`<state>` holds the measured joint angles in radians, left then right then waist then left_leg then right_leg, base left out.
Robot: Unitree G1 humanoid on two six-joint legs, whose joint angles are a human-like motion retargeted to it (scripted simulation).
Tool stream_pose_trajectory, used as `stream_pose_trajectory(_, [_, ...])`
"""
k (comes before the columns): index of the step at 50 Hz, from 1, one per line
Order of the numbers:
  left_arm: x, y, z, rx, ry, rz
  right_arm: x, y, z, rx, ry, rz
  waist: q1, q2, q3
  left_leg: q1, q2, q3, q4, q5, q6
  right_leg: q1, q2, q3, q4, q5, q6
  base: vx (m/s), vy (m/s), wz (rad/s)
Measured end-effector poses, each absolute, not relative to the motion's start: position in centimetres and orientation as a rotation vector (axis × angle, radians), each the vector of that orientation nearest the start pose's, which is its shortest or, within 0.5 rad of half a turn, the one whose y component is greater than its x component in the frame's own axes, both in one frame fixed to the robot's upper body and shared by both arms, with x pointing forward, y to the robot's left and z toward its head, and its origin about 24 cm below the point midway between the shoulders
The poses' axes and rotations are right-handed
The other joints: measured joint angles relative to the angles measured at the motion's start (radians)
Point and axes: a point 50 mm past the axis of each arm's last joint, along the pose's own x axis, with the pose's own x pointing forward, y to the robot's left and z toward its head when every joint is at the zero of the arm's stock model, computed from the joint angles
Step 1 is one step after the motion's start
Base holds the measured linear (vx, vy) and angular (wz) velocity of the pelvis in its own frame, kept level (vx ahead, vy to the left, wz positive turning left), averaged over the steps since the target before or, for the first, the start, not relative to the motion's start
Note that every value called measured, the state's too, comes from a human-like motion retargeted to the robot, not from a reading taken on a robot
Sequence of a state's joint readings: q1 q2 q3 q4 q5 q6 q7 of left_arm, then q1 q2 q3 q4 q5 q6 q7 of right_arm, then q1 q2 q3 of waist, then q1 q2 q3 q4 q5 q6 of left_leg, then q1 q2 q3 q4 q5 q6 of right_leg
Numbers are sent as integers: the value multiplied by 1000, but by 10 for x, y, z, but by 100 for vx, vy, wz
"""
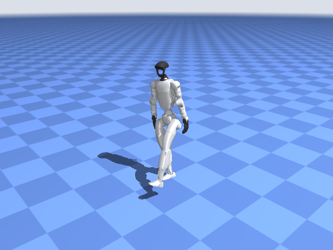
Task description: Upper body actions
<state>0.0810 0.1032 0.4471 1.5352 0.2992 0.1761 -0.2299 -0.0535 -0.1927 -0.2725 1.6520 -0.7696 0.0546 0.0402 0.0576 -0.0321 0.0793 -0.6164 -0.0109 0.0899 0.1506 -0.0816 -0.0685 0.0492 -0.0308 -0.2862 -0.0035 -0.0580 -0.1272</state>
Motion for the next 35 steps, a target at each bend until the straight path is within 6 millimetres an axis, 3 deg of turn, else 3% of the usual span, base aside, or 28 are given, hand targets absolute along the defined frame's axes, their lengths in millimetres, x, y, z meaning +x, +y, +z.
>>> stream_pose_trajectory(7, [-40, 183, -177, -253, 1766, 49, 21, -213, -175, -516, 1606, 350, 68, -26, 65, -104, 23, 20, -13, 2, 1, 32, -24, 19, 8, -1, -2, -2, -5, -25])
stream_pose_trajectory(11, [-46, 181, -176, -249, 1789, 38, 25, -211, -175, -535, 1587, 380, 83, -30, 67, -95, 33, 27, 3, -1, 3, 35, -32, 17, 10, 6, 10, 0, 0, -5])
stream_pose_trajectory(18, [-57, 174, -175, -289, 1814, 48, 18, -214, -175, -530, 1614, 373, 59, -7, 14, 8, 26, -5, 22, 15, 1, 17, -19, 8, 5, 3, 18, 4, 3, 12])
stream_pose_trajectory(25, [-48, 183, -176, -236, 1792, 52, -2, -223, -173, -474, 1689, 299, 6, 23, -47, 158, 5, -46, 55, 50, -6, -8, -7, -49, -3, -9, 29, 4, 5, 44])
stream_pose_trajectory(30, [-39, 192, -176, -189, 1768, 80, -12, -224, -172, -464, 1727, 276, 61, 2, -67, 283, 27, 89, 75, 78, 25, -35, -25, 22, -1, -5, 37, 4, 6, -25])
stream_pose_trajectory(32, [-34, 196, -176, -160, 1758, 80, -11, -225, -172, -461, 1723, 269, -57, 36, -95, 312, 27, -3, 110, 60, 23, -39, -8, -96, -10, -17, 44, 1, 8, 194])
stream_pose_trajectory(35, [-31, 199, -176, -139, 1748, 75, -10, -224, -172, -457, 1716, 272, -80, 33, -114, 364, 41, 25, 128, 62, 34, -55, -17, -105, -12, -18, 51, 6, 9, 61])
